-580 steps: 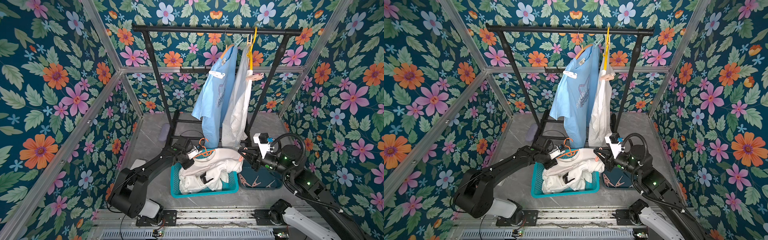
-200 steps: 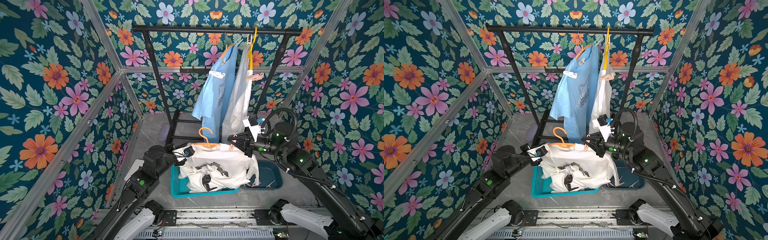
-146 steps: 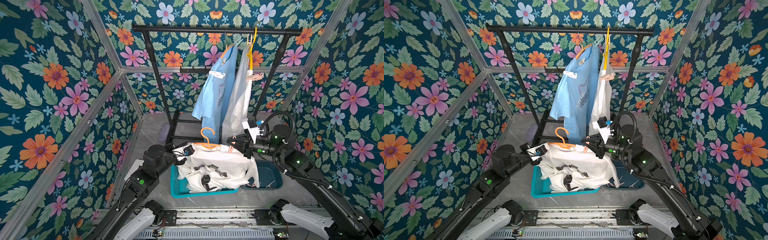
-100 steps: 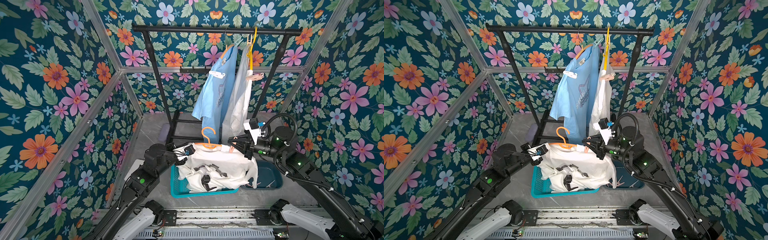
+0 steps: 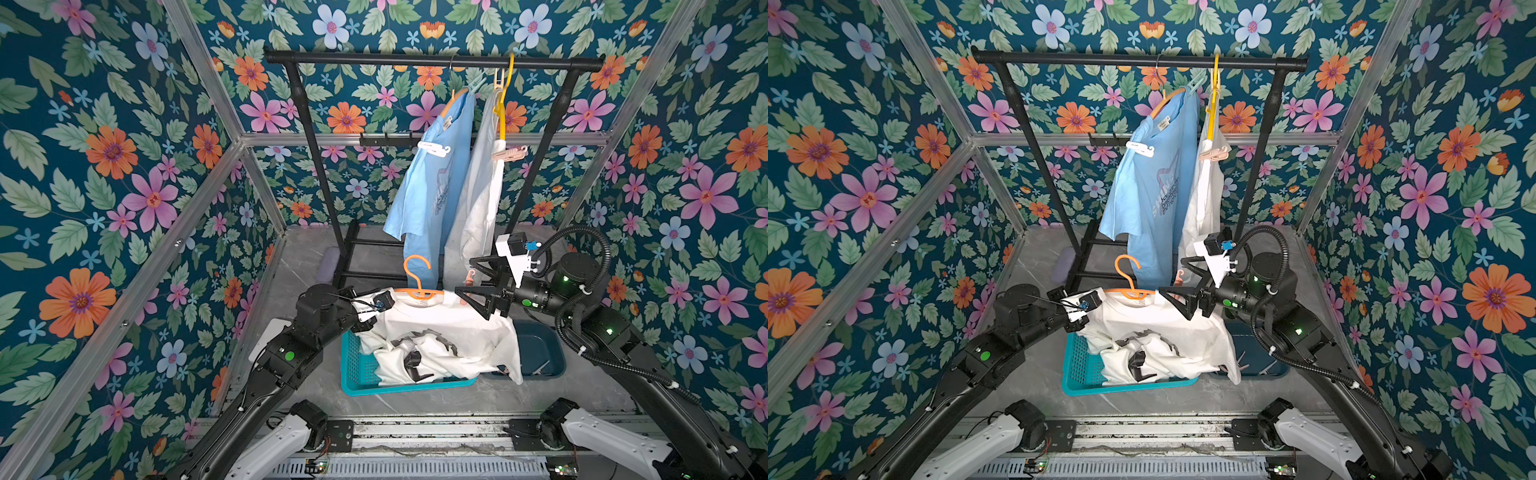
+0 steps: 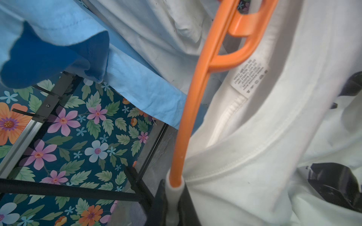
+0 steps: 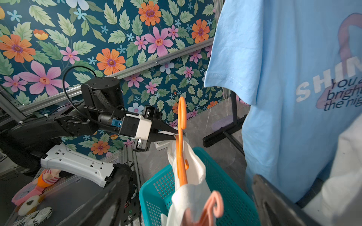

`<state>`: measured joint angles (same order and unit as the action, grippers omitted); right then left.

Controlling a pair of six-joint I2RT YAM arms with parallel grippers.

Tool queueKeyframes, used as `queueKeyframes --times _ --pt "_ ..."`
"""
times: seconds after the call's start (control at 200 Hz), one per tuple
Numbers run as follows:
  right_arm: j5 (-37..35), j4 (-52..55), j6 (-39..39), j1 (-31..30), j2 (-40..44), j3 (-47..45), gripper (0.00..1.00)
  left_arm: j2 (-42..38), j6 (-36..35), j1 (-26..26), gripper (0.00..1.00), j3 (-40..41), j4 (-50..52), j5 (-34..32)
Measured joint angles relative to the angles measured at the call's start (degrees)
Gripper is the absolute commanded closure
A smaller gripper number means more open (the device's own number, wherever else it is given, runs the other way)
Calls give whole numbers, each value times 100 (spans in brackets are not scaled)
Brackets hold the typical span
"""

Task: Use clothespins to secure the t-shirt on both sides of the hanger
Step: Clamp the T-shirt on the hanger, then place the hanger in the basket, then pick up the clothespin from the storage box.

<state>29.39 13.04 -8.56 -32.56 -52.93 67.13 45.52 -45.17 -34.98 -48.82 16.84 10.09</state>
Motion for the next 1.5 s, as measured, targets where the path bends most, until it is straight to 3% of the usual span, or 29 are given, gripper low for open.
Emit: queueKeyframes --times 0.19,0.335,0.41,0.445,0.53,0.645,0.891,1.086,1.166,1.501 --pt "-1779 579 -619 0 815 142 3 181 74 -4 100 127 76 -629" --pt "-3521 1755 -1670 0 1091 398 21 295 293 2 100 271 81 -1300" --pt "-4175 2579 -2319 33 970 308 23 365 396 4 100 328 81 -1539" --pt "-4325 2938 -2594 83 883 175 29 400 442 7 100 350 79 -1622" --pt "-4365 3609 -3270 404 658 -339 39 485 503 4 100 404 52 -1703" --pt "-3947 3939 -4074 841 439 -1397 40 616 560 4 100 446 0 -1746" --pt "-3381 3617 -5117 909 35 -2962 43 887 562 4 100 426 -105 -1759" --pt "-3368 3126 -5436 909 -299 -3438 52 898 564 4 100 455 -219 -1729" --pt "-3462 2918 -5462 909 -444 -3510 63 898 575 4 100 455 -227 -1694" --pt "-3967 2343 -5305 916 -826 -3589 67 931 610 2 100 455 -229 -1587"
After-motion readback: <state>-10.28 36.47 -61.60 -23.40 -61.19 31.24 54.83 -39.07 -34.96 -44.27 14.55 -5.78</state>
